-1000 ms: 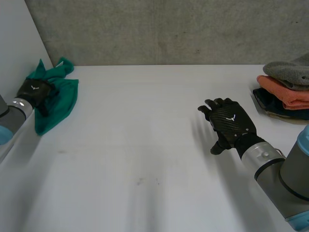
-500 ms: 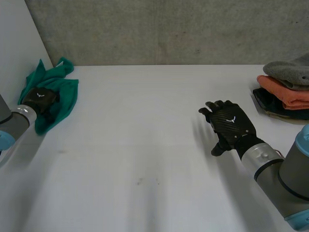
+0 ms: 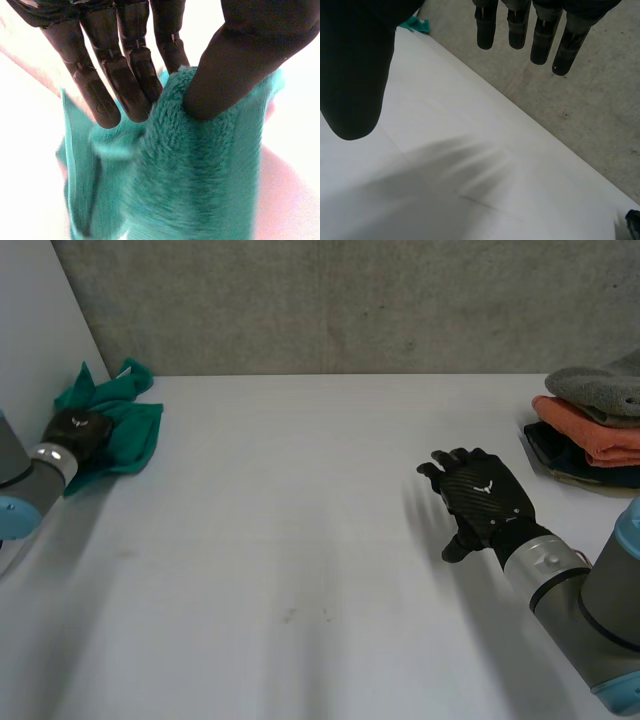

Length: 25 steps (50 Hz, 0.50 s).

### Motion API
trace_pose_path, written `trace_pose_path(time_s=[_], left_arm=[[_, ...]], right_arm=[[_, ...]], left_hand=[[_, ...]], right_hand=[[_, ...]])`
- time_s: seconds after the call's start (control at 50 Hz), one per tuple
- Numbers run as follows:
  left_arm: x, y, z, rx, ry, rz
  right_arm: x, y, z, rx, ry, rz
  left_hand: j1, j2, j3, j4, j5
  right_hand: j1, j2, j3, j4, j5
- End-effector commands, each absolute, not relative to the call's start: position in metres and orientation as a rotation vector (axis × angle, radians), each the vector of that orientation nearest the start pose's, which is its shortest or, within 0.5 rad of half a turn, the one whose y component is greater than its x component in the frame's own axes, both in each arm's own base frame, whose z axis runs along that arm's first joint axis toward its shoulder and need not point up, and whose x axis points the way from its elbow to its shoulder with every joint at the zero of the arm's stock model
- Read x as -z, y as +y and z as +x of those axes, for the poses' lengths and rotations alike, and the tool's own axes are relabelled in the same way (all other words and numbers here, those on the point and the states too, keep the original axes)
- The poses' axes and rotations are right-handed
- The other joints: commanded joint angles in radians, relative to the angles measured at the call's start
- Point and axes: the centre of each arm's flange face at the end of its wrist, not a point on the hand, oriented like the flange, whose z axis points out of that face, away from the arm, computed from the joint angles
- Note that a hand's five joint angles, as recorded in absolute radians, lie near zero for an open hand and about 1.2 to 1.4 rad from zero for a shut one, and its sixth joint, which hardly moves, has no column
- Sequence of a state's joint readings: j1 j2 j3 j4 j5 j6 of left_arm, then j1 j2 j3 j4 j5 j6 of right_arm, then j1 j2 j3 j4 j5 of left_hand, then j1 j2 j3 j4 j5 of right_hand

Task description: Fold the laundry.

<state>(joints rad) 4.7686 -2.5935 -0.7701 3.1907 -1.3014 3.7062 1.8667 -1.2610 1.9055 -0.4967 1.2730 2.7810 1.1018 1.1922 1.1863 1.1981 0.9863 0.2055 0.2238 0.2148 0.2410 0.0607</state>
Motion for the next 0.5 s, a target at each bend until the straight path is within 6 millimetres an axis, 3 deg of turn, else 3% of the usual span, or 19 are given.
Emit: trace_pose_path(time_s=[0.02, 0.14, 0.16, 0.22, 0.24, 0.32, 0.34, 0.38, 0.5], left_arm=[[-0.197, -0.426, -0.211, 2.148, 2.276, 0.779], [-0.219, -0.350, -0.282, 2.344, 2.520, 0.790], [-0.221, -0.330, -0.303, 2.387, 2.585, 0.818], [-0.217, -0.302, -0.333, 2.423, 2.682, 0.877], [-0.210, -0.284, -0.353, 2.433, 2.744, 0.935], [-0.199, -0.246, -0.403, 2.519, 2.803, 1.108], [-0.198, -0.242, -0.411, 2.544, 2.799, 1.126], [-0.198, -0.242, -0.417, 2.575, 2.784, 1.133], [-0.210, -0.241, -0.418, 2.633, 2.732, 1.143]], right_arm=[[-0.160, -0.266, 0.239, 1.948, 2.028, -0.970], [-0.162, -0.269, 0.237, 1.959, 2.027, -0.955], [-0.162, -0.270, 0.236, 1.960, 2.030, -0.951], [-0.164, -0.273, 0.232, 1.976, 2.045, -0.934], [-0.164, -0.274, 0.231, 1.982, 2.051, -0.926], [-0.166, -0.281, 0.223, 2.031, 2.109, -0.871], [-0.167, -0.283, 0.221, 2.044, 2.123, -0.853], [-0.170, -0.289, 0.215, 2.079, 2.163, -0.800], [-0.174, -0.296, 0.209, 2.113, 2.186, -0.762]], left_hand=[[0.294, 0.204, 0.210, 0.198, 0.235], [0.294, 0.204, 0.210, 0.198, 0.235], [0.294, 0.204, 0.210, 0.198, 0.235], [0.294, 0.204, 0.210, 0.198, 0.235], [0.294, 0.204, 0.210, 0.198, 0.235], [0.294, 0.204, 0.210, 0.198, 0.235], [0.068, -0.022, -0.016, -0.028, 0.009], [-0.796, -0.886, -0.880, -0.892, -0.855], [-0.927, -1.018, -1.012, -1.024, -0.986]], right_hand=[[-0.031, -0.049, -0.040, -0.066, -0.061], [-0.031, -0.049, -0.040, -0.066, -0.061], [-0.031, -0.049, -0.040, -0.066, -0.061], [-0.031, -0.049, -0.040, -0.066, -0.061], [-0.031, -0.049, -0.040, -0.066, -0.061], [-0.031, -0.049, -0.040, -0.066, -0.061], [-0.031, -0.049, -0.040, -0.066, -0.061], [-0.031, -0.049, -0.040, -0.066, -0.061], [-0.031, -0.049, -0.040, -0.066, -0.061]])
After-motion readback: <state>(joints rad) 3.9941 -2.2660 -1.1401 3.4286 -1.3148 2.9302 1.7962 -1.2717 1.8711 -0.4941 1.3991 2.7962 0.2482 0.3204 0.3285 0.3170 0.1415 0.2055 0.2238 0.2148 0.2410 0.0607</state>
